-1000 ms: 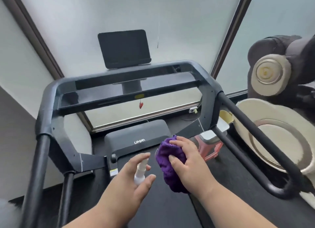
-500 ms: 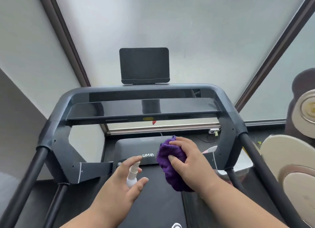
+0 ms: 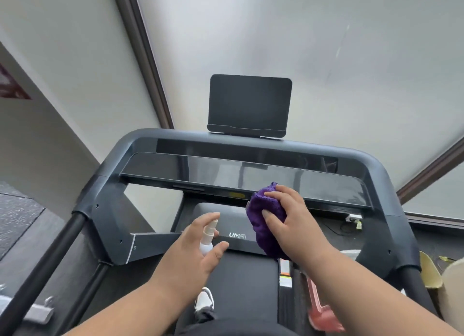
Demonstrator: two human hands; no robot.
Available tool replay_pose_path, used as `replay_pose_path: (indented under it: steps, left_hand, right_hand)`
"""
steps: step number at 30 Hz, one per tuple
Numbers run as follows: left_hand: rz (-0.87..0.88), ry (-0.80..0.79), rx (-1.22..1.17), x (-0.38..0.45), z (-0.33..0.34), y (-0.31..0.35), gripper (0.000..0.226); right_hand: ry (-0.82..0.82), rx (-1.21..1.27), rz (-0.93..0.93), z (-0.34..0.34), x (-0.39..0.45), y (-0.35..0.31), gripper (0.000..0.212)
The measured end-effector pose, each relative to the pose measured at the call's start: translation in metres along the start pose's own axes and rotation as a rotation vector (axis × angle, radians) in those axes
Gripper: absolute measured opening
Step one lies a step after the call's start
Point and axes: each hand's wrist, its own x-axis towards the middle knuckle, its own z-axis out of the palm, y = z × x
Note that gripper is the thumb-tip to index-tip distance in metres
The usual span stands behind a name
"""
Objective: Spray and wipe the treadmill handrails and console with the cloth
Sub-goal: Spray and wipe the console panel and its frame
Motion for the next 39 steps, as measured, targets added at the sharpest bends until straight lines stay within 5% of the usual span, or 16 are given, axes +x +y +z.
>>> replay_pose_path:
  steps: [8, 15, 22, 26, 29, 32, 39]
  left_hand:
    - [0.011, 0.088, -0.006, 0.099, -0.02, -0.027, 0.053]
    - [-0.001, -0.016, -0.008, 0.187, -0.049, -0.067, 0.055]
    - [-0.047, -0.083, -0.009, 0.26, -0.083, -0.092, 0.054]
    - [-0.063, -0.096, -0.031, 0.272, -0.088, -0.099, 0.052]
    - [-0.075, -0.12, -0.027, 0.269, -0.083, -0.1, 0.053]
    - [-0.061, -0.127, 0.001, 0.264, -0.075, -0.096, 0.06]
    - [-0.117, -0.031, 0.026, 0.25, -0.058, -0.077, 0.055]
  right_hand:
    - [-0.025, -0.078, -0.002, 0.019, 0.1, 0.003, 0.034]
    - [-0.039, -0.205, 0.053, 0.061, 0.185, 0.002, 0.039]
    - [-0.297, -0.723, 0.14, 0.091, 0.209, 0.017, 0.077]
    - [-0.183, -0.838, -0.104, 0.087, 0.206, 0.019, 0.08]
    - [-0.31, -0.836, -0.302, 0.079, 0.211, 0.03, 0.077]
    - [-0.486, -0.796, -0.302, 0.077, 0.214, 0.039, 0.081]
    - [-0.542, -0.795, -0.391, 0.111, 0.227, 0.028, 0.079]
